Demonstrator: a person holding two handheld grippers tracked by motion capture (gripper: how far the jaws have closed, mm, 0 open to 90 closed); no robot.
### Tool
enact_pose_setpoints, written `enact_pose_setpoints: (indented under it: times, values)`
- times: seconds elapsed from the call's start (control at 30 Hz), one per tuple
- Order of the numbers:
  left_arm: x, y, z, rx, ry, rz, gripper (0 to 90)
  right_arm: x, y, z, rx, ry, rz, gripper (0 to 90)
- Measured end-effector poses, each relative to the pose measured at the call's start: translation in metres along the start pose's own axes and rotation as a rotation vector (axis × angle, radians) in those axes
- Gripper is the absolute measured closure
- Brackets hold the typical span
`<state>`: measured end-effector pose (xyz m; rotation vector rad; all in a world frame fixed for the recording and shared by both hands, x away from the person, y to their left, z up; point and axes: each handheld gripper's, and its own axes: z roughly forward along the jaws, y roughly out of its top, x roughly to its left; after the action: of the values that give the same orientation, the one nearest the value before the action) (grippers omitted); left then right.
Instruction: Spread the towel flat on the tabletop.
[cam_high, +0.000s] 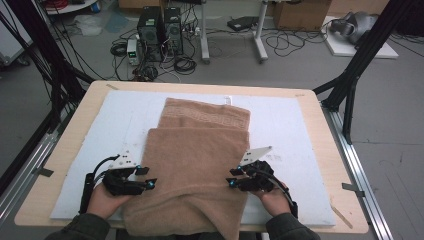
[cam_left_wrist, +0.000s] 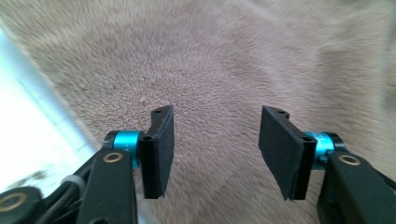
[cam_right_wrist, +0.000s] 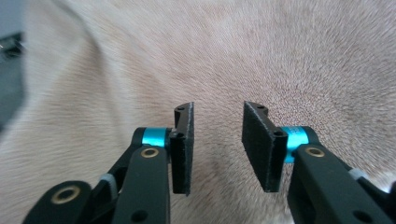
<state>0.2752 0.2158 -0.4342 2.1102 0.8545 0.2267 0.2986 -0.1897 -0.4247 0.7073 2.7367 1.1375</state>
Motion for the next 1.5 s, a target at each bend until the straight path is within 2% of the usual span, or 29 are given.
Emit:
enact_pose_setpoints:
  times: [0.07,0.1,0.13,0.2,0.23,0.27,0.3,0.33,0.47,0.57,0.63,0.8,0.87,0.93,0.97,1.0,1.03,1.1,1.17,1.2,1.23,1.3,1.33,1.37,1.43,1.5]
  values:
    - [0.005,-0.001,0.008,0.028,-0.071,-0.039,49.0,0.0,0.001,0.008,0.031,-0.004,0.012,55.4]
    - [0.004,-0.002,0.01,0.025,-0.079,-0.042,49.0,0.0,0.001,0.008,0.031,-0.004,0.012,55.4]
    - [0.003,-0.003,0.009,0.023,-0.064,-0.022,53.5,0.0,0.0,0.014,0.043,0.015,0.005,61.1]
    - [0.001,-0.004,0.008,0.023,-0.038,0.003,62.9,0.004,-0.002,0.015,0.038,-0.007,-0.021,69.2]
    - [0.0,-0.005,0.008,0.023,-0.031,0.005,66.8,0.003,-0.002,0.015,0.037,0.003,-0.019,75.7]
    - [0.0,-0.005,0.007,0.025,-0.038,0.001,66.8,0.003,-0.002,0.015,0.037,0.003,-0.019,75.7]
    - [-0.001,-0.005,0.007,0.024,-0.052,-0.001,71.0,0.003,-0.002,0.014,0.042,0.029,-0.007,79.7]
    - [-0.002,-0.006,0.007,0.026,-0.065,0.008,78.9,0.004,-0.003,0.014,0.04,0.042,-0.006,80.5]
    - [-0.007,-0.011,0.004,0.013,-0.064,0.029,84.9,0.007,-0.005,0.011,0.033,0.073,-0.006,84.3]
    - [-0.011,-0.015,0.0,0.007,-0.072,0.03,85.6,0.012,-0.007,0.008,0.042,0.081,-0.029,84.7]
    - [-0.015,-0.017,-0.003,0.008,-0.076,0.044,86.1,0.02,-0.01,0.002,0.039,0.089,-0.041,84.7]
    - [-0.033,-0.024,-0.014,0.017,-0.133,0.089,86.8,0.033,-0.013,-0.007,0.037,0.083,-0.063,84.6]
    - [-0.039,-0.025,-0.02,0.021,-0.152,0.103,86.8,0.043,-0.02,-0.016,0.017,0.095,-0.061,84.8]
    - [-0.044,-0.024,-0.027,0.009,-0.169,0.11,86.6,0.051,-0.023,-0.02,0.019,0.113,-0.082,84.4]
    - [-0.046,-0.023,-0.031,0.002,-0.169,0.119,86.6,0.051,-0.023,-0.02,0.019,0.113,-0.082,84.4]
    - [-0.047,-0.021,-0.034,-0.008,-0.171,0.124,84.2,0.057,-0.023,-0.026,-0.006,0.119,-0.099,81.3]
    - [-0.045,-0.017,-0.036,-0.024,-0.153,0.116,78.2,0.057,-0.022,-0.029,-0.032,0.11,-0.1,76.4]
    - [-0.043,-0.014,-0.035,-0.03,-0.144,0.115,67.9,0.05,-0.019,-0.033,-0.048,0.078,-0.077,73.1]
    - [-0.038,-0.008,-0.03,-0.042,-0.126,0.115,63.1,0.039,-0.015,-0.031,-0.031,0.034,-0.061,67.1]
    - [-0.035,-0.006,-0.026,-0.041,-0.113,0.114,63.1,0.039,-0.015,-0.031,-0.031,0.034,-0.061,67.1]
    - [-0.031,-0.002,-0.02,-0.034,-0.086,0.113,58.4,0.027,-0.012,-0.024,-0.004,0.014,-0.044,64.9]
    - [-0.022,0.002,-0.008,-0.019,-0.042,0.11,55.4,0.018,-0.01,-0.015,0.015,0.007,-0.035,65.1]
    - [-0.018,0.003,-0.002,-0.014,-0.034,0.1,55.4,0.018,-0.01,-0.015,0.015,0.007,-0.035,65.1]
    - [-0.015,0.003,0.003,-0.005,-0.033,0.096,57.6,0.012,-0.008,-0.006,0.027,0.011,-0.027,65.3]
    - [-0.011,0.001,0.013,0.037,-0.057,0.092,68.9,0.009,-0.007,0.002,0.034,0.036,-0.012,69.9]
    - [-0.012,-0.003,0.015,0.017,-0.034,0.099,78.6,0.011,-0.007,0.011,0.051,0.048,-0.01,78.1]
